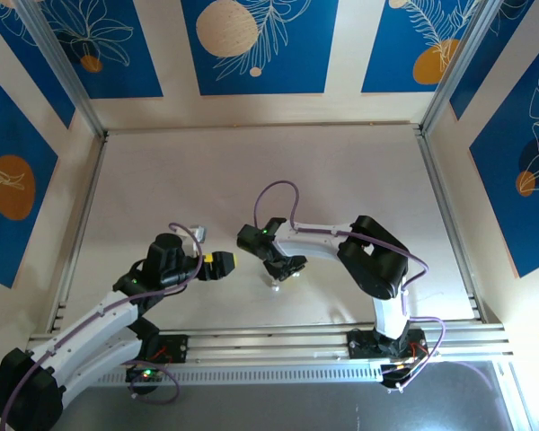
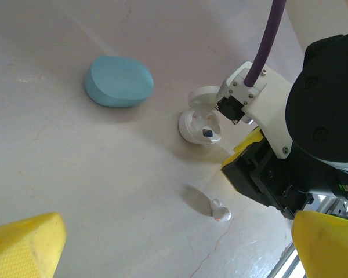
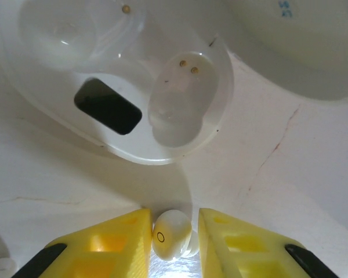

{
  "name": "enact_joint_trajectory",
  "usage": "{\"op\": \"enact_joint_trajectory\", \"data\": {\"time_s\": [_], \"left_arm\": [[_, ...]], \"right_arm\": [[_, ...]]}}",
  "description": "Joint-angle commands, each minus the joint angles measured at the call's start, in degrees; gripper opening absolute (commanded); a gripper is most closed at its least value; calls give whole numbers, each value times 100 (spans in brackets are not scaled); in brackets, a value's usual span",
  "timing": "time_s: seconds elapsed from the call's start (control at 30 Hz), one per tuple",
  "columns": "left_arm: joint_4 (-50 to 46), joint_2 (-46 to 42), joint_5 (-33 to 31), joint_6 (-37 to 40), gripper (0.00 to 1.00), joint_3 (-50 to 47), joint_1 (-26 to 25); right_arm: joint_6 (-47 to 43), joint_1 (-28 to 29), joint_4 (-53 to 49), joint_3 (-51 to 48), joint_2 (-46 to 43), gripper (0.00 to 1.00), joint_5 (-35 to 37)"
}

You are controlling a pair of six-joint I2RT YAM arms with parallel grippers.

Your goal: Insert the wireless bluetooth earbuds into the charging case

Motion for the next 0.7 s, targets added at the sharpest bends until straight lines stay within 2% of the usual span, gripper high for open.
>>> {"op": "enact_joint_trajectory", "data": {"time_s": [0.0,0.37,0.67], "left_arm": [[107,-29,74,45,100,5,79],[140,-6,117,46,100,18,80],[45,178,186,122,100,233,79]], "right_arm": [[176,-34,-79,-92,-54,27,-134],[282,-62,-79,-136,-53,29,-290],[273,-78,2,-210,-170,26,-363]]}}
